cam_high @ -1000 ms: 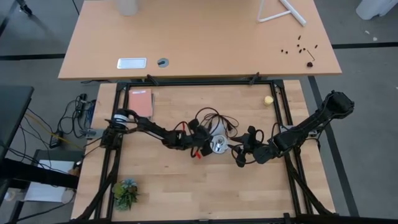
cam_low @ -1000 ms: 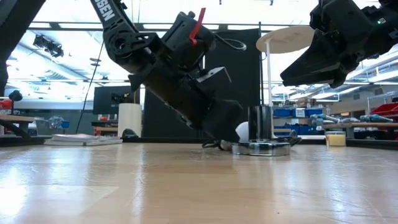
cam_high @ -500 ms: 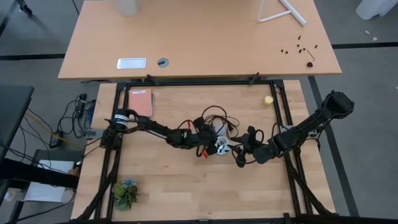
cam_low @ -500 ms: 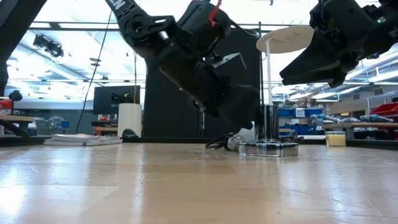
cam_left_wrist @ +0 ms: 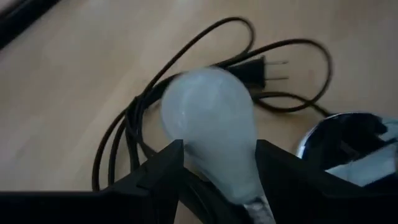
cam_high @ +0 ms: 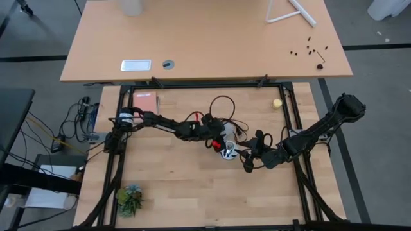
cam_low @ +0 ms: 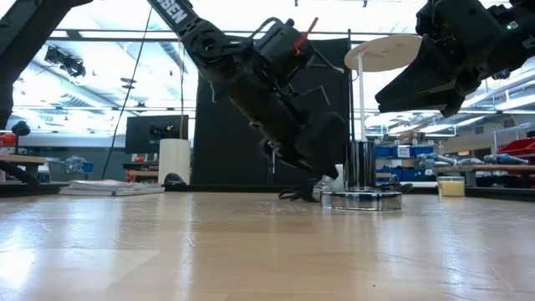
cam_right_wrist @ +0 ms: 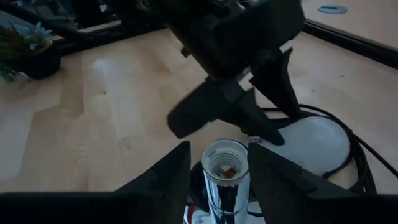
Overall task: Screw lightbulb
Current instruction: Move the lightbulb to the middle left
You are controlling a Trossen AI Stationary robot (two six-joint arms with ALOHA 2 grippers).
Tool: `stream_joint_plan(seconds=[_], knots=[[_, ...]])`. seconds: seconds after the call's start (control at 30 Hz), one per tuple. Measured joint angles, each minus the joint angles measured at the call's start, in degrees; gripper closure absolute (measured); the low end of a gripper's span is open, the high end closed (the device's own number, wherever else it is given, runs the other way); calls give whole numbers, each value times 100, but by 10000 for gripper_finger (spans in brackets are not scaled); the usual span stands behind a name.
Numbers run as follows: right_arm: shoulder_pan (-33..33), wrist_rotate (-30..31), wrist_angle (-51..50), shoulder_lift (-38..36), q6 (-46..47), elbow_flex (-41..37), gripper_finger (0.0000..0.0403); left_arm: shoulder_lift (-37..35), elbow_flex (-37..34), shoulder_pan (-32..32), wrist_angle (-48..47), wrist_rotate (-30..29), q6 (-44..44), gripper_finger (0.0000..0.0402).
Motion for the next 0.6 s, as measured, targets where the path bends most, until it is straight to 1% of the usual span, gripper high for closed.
stream_joint_plan(seconds=[0.2,0.37,0.47,0.6], knots=[[0,4,251,0,-283,0,235,5,2,77,-471,4,-75,198],[0,6,250,0,-293,0,235,5,9,64,-561,-44,122,197],[0,7,250,0,-279,0,235,5,9,57,-580,-46,371,187],[0,4,247,0,-265,0,235,5,5,72,-584,-42,521,162]])
